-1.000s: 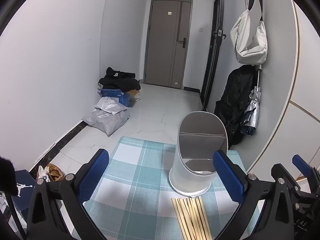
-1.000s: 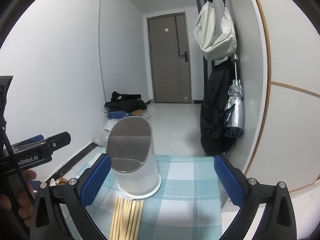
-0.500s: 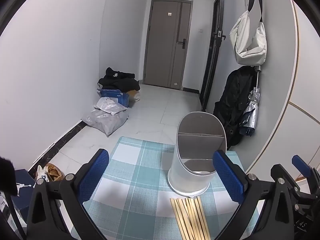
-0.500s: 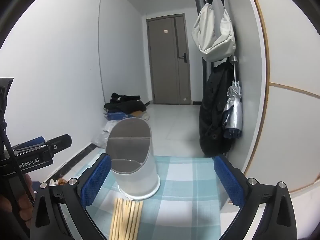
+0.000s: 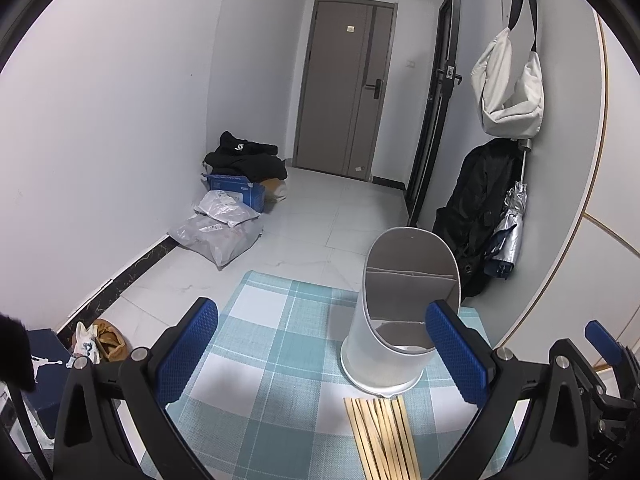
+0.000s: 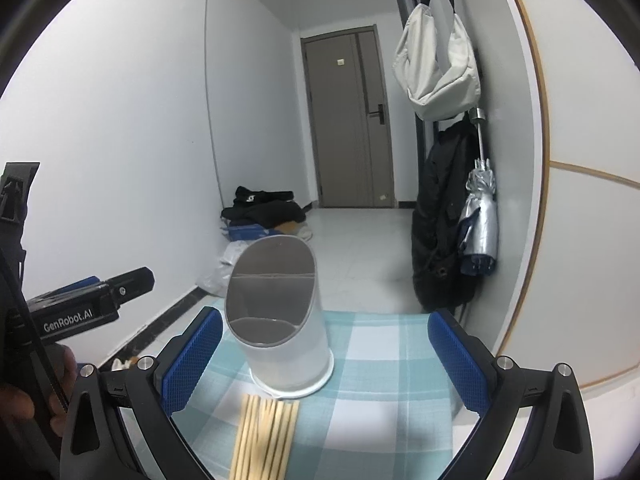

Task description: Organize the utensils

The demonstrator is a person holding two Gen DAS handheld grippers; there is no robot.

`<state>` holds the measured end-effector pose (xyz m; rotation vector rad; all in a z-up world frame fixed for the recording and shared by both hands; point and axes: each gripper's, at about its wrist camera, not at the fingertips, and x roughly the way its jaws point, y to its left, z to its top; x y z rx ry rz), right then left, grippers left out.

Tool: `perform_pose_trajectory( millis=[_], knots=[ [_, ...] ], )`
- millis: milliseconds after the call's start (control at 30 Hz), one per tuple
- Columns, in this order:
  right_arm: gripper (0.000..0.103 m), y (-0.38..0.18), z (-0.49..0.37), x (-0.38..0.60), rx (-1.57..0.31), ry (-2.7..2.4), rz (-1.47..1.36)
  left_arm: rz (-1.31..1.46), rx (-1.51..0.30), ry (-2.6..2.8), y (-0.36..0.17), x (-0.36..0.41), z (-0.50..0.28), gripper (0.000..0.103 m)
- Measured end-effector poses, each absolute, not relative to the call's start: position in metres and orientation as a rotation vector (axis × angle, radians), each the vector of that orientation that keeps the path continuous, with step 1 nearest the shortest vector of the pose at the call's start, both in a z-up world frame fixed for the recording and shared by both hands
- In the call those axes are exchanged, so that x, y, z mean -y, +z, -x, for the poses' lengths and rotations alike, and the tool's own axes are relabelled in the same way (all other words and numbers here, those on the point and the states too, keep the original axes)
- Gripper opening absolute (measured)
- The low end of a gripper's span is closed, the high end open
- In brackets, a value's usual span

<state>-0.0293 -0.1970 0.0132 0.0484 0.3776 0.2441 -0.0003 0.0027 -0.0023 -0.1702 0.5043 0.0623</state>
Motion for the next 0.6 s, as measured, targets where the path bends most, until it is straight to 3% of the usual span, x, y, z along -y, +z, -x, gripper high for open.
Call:
perform_pose_trajectory(
  millis=[600],
  knots=[
    [0.103,0.0132,0.0333,0.1976,-0.362,0.256,-0.047,0.169,-0.510,0.057,-0.0041,-0.0015,0.0009,0.102]
  ],
)
